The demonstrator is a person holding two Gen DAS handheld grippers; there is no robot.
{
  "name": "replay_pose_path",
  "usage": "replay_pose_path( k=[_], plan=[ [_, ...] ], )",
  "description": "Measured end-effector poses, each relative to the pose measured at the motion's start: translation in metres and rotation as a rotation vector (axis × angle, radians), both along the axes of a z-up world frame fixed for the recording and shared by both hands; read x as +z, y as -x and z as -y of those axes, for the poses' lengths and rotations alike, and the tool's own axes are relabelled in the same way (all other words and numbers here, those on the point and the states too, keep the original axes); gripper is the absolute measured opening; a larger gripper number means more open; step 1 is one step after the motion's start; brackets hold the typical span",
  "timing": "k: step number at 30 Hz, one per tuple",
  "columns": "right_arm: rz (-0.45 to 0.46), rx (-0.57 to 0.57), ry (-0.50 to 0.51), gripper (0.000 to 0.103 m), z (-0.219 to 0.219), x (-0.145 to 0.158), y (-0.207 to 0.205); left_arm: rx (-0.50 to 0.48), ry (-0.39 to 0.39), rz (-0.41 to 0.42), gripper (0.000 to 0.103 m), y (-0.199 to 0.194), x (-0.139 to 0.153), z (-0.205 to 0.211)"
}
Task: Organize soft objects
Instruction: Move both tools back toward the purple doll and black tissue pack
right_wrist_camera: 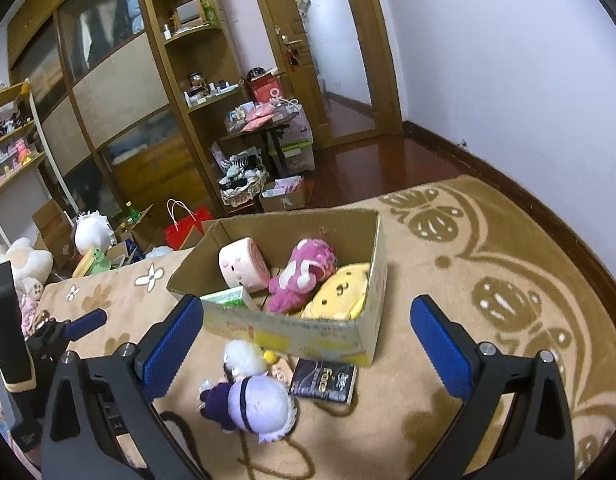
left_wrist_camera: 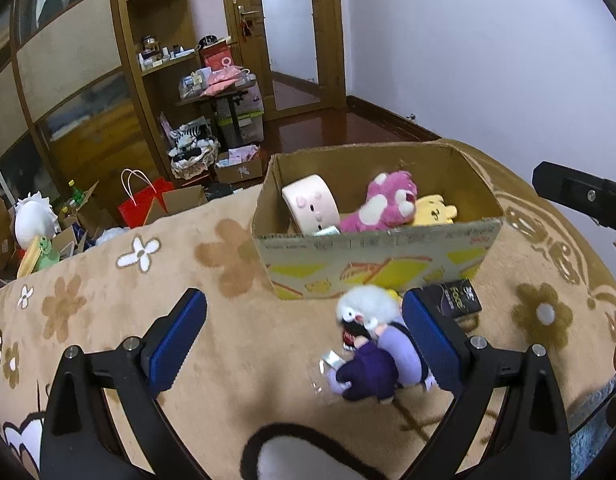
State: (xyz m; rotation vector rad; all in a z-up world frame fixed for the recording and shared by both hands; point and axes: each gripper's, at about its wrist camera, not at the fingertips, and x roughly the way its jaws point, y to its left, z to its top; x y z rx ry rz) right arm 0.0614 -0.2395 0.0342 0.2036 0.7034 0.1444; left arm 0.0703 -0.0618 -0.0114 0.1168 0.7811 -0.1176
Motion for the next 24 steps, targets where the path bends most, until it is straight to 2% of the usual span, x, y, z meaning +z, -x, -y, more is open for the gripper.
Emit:
replay_pose_path(
  k=[14,24],
  plan=[
    [-0.103,-0.019,-0.028,0.103,-0.001,-0.026,0.003,-0.030,0.036,-0.083,0.098,0.001,-0.025,0.002],
    [-0.172,-0.011,-0.015,0.103,-0.005,-0.049,-0.010,-0.102,0.122,-0.100,0.098,-0.010,-0.036,0.020]
  ],
)
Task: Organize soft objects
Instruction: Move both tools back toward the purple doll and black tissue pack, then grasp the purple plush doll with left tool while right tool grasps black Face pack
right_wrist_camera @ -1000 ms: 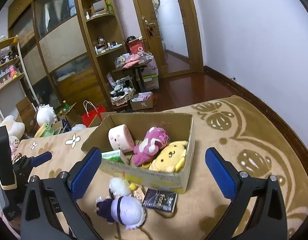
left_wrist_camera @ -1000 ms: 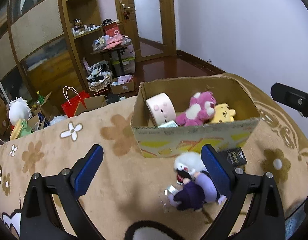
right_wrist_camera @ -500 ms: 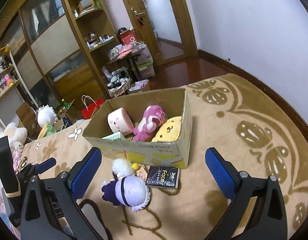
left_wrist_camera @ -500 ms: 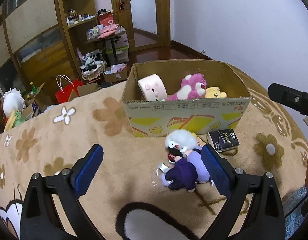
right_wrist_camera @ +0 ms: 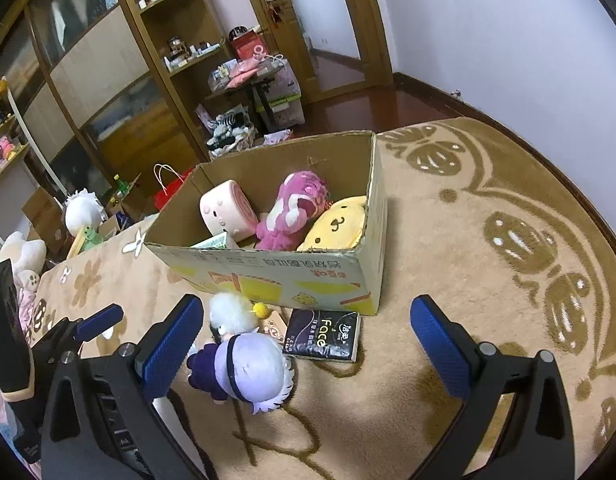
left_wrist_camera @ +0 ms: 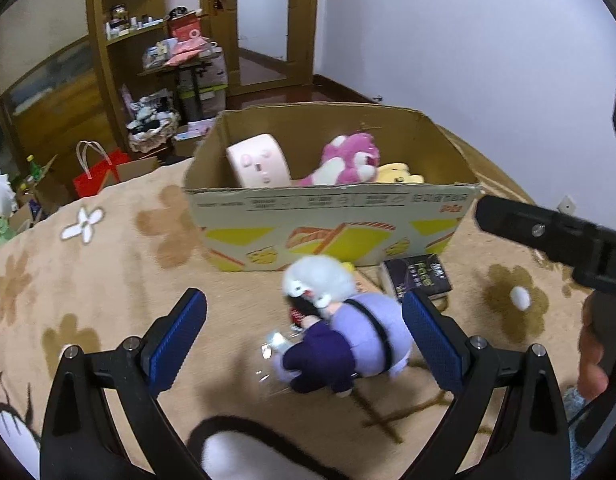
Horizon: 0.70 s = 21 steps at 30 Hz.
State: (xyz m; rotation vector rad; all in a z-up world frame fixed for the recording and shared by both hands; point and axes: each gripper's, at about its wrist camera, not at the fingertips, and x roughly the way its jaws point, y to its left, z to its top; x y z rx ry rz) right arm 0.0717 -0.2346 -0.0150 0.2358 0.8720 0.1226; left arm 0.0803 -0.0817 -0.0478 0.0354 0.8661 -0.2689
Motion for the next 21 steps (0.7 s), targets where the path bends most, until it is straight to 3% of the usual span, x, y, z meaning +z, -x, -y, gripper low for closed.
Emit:
replay_pose_path(
  k=[11,21],
  plan=[
    [-0.107,-0.031,-0.014,0.103,0.010,-0.028,-0.022,-0.082,-0.004,-0.058,0.098,-0.011,-0.026,0.028],
    [-0.212,-0.012,0.017,0.103,0.002,-0.065,-0.041,-0.152,-0.068,-0.156,0.098,-0.022,-0.062,0.054]
  ],
)
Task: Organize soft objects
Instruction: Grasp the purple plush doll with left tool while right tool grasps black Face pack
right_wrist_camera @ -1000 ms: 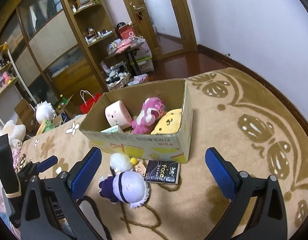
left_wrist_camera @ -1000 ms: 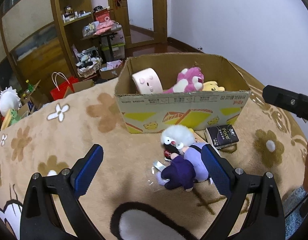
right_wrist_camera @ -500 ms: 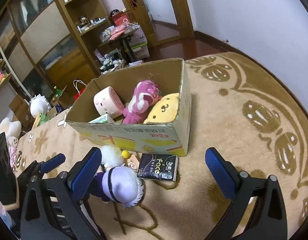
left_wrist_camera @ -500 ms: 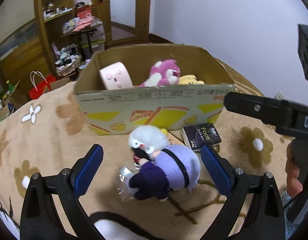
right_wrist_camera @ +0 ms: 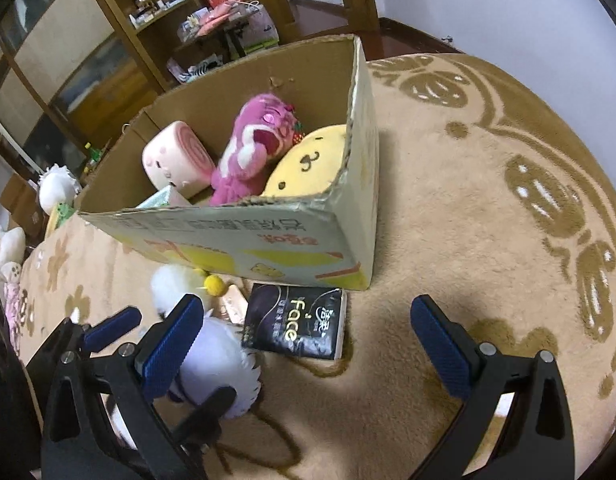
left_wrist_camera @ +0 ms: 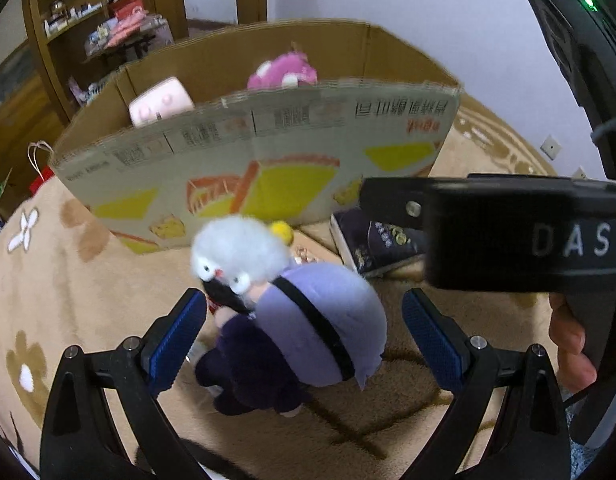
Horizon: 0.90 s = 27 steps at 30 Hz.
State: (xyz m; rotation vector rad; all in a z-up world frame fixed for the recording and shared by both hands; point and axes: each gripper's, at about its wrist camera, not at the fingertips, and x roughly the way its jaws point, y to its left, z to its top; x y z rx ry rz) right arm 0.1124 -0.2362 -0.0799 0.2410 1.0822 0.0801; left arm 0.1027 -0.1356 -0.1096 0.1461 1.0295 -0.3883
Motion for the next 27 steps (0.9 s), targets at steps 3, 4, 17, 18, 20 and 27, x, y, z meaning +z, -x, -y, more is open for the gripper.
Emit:
replay_pose_path(
  k=[3,4,17,18,20,27],
  plan=[
    [-0.044,0.004,-0.010,0.103,-0.001,-0.015,-0.009,0.010,-0.005,-0.043,0.098,-0.004,-0.012,0.001],
    [-0.062,0.004,-0.018,0.103,-0.001,-0.020,-0.012,0.015,-0.012,-0.052,0.098,-0.004,-0.014,0.000],
    [-0.153,0.043,0.099,0.101,-0.020,-0.041,-0.023,0.012,-0.053,-0.045,0.088,0.000,-0.019,0.003],
    [-0.160,0.048,0.115,0.101,-0.022,-0.041,-0.022,0.016,-0.057,-0.040,0.087,0.001,-0.018,0.003],
    [-0.163,0.053,0.133,0.093,-0.027,-0.041,-0.022,0.024,-0.059,-0.036,0.086,0.000,-0.015,0.000],
    [-0.161,0.036,0.128,0.071,-0.023,-0.035,-0.022,0.067,-0.039,0.004,0.085,0.004,-0.004,-0.014]
  ],
)
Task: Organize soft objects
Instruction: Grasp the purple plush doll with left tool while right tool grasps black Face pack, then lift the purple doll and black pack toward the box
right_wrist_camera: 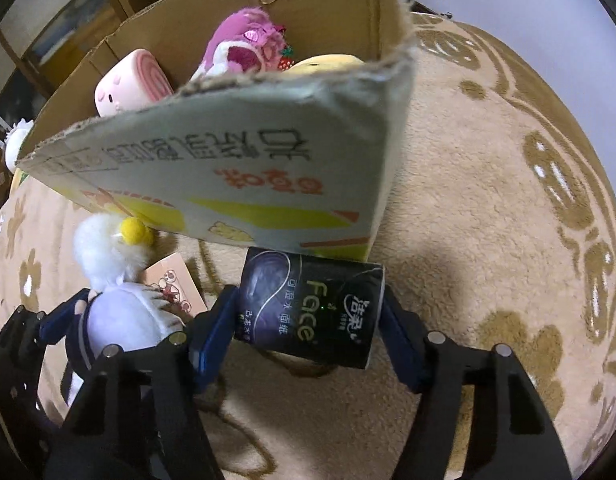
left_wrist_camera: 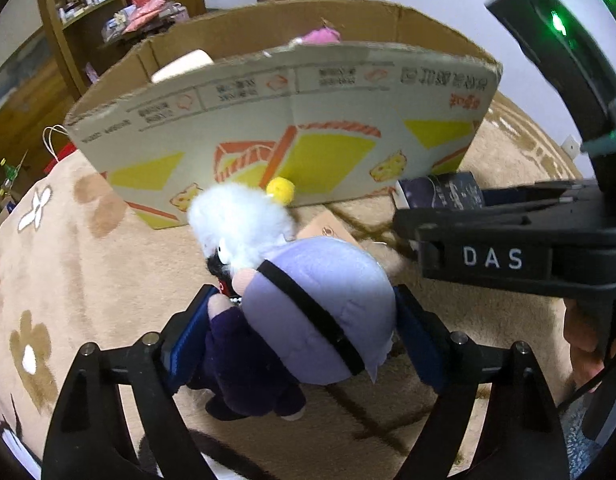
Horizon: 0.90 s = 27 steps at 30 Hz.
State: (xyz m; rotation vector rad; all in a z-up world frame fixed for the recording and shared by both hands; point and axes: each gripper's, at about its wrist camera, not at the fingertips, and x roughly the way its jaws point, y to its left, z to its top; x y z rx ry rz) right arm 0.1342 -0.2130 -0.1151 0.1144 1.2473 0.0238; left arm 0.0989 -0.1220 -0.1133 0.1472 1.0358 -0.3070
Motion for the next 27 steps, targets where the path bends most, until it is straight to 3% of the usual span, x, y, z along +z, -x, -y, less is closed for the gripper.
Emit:
replay_pose_path(
  k=[8,23,27],
  plan=[
    [0.020,0.006,-0.023,0.071,0.011,0.010,0.015,0.023,-0.002,0.061,0.085,0.009,0.014,-0.006],
    [0.156,0.006,-0.064,0.071,0.028,0.059,0.053,0.096,0.087,0.155,0.085,0.024,0.053,-0.042],
    [0.194,0.019,-0.071,0.071,0.014,0.066,0.060,0.116,0.110,0.169,0.085,0.024,0.060,-0.051]
  ],
)
